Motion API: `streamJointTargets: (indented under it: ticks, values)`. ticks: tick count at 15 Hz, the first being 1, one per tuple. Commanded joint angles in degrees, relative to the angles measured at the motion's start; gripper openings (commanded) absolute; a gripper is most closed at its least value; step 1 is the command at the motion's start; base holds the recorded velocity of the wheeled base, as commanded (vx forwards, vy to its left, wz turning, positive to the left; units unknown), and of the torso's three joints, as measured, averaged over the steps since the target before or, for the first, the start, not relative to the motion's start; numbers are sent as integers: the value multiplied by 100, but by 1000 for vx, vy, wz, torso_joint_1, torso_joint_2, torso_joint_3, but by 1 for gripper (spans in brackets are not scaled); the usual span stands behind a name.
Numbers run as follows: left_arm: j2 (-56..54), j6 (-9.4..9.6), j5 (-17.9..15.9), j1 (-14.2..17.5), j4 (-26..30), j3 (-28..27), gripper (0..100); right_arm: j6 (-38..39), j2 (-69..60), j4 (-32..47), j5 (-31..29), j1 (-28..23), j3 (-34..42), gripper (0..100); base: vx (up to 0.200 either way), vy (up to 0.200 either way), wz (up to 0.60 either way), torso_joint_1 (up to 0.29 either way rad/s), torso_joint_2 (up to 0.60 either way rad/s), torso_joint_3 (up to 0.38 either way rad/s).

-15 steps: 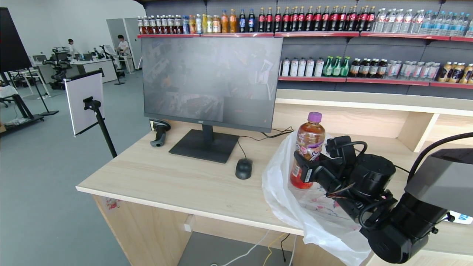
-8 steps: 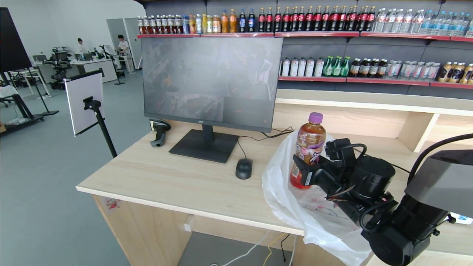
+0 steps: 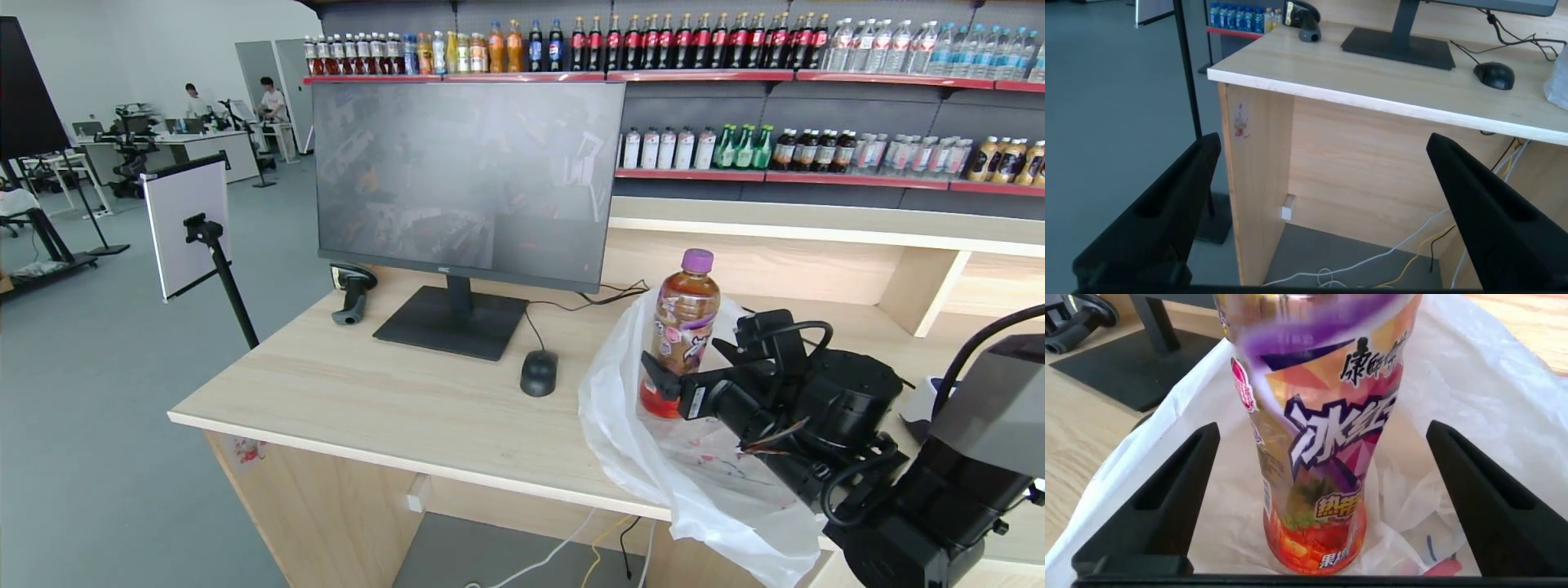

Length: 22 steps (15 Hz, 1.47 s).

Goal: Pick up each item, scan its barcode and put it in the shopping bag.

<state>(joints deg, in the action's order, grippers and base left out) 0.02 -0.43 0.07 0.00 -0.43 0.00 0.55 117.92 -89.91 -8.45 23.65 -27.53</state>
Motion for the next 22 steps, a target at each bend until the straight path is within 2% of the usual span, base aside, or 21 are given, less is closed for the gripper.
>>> streamJointTargets:
  ticks: [1,3,6,14,22]
  values:
    - [-2,-1,1,0,-1,0,100,-2,-269,-9,1,8,107,100,0,0,0,0,0,0]
    - [-2,-1,1,0,-1,0,100,-11,-595,-9,1,-62,424,100,0,0,0,0,0,0]
    - [-2,-1,1,0,-1,0,100,-11,-973,-9,1,105,555,100,0,0,0,0,0,0]
    - [-2,8,1,0,-1,0,100,86,-1245,-9,1,149,696,100,-200,0,0,5,3,-1]
    - [-2,16,1,0,-1,0,100,139,-1289,-9,1,70,687,100,-25,0,-600,2,-1,5]
